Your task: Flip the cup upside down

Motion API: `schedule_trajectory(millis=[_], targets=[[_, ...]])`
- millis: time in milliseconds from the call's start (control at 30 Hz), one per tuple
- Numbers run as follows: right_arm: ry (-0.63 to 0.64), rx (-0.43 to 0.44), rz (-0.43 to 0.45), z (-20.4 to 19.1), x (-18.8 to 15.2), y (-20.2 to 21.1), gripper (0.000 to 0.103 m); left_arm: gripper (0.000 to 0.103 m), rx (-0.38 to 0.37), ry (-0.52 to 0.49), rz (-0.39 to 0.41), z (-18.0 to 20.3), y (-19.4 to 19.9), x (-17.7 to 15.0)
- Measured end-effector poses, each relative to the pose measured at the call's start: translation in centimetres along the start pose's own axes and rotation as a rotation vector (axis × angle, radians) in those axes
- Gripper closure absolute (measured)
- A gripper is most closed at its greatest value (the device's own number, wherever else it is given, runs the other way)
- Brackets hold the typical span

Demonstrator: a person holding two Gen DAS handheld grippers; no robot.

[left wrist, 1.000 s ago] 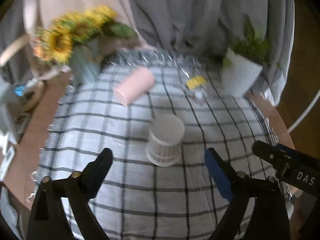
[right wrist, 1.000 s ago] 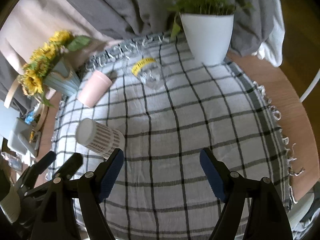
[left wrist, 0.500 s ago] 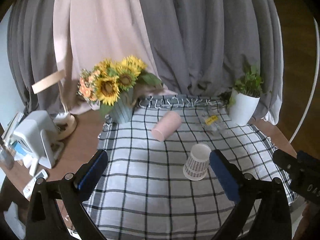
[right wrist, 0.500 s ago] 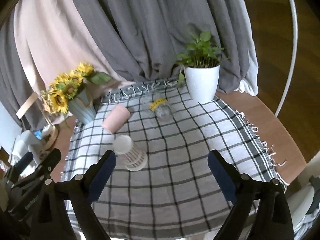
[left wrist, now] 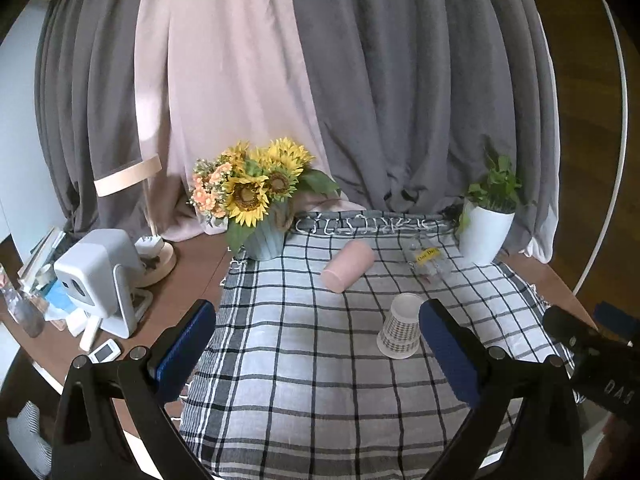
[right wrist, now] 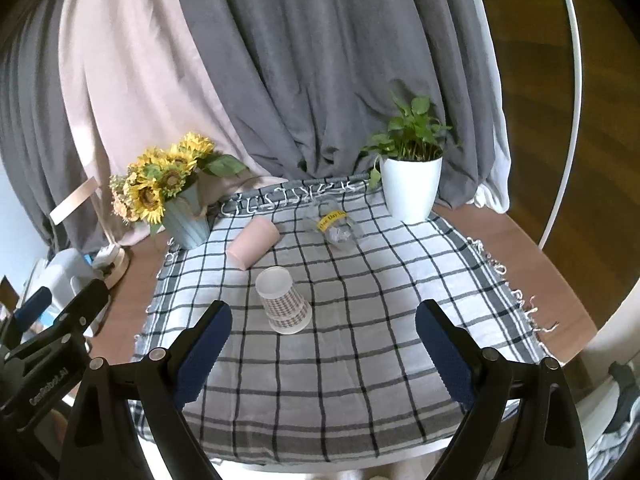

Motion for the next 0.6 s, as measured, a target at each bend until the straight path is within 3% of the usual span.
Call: schedule_trajectory(millis=[600], targets=[[0.022,-0.009,0.028,0.5,0.3,1.8,0.010,0.000,0.002,-0.004,0.028,0.5,1.4,0.0]])
Point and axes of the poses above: each gripper's, at about its wrist camera, not at the fingertips, and y roughly against the way its jaws point, z to its right, x to its top, the point moved 1 cm from there along -y, roughly the way its jaws point, and after that the axes turned 12 degrees about x, right-handed, at the moved point
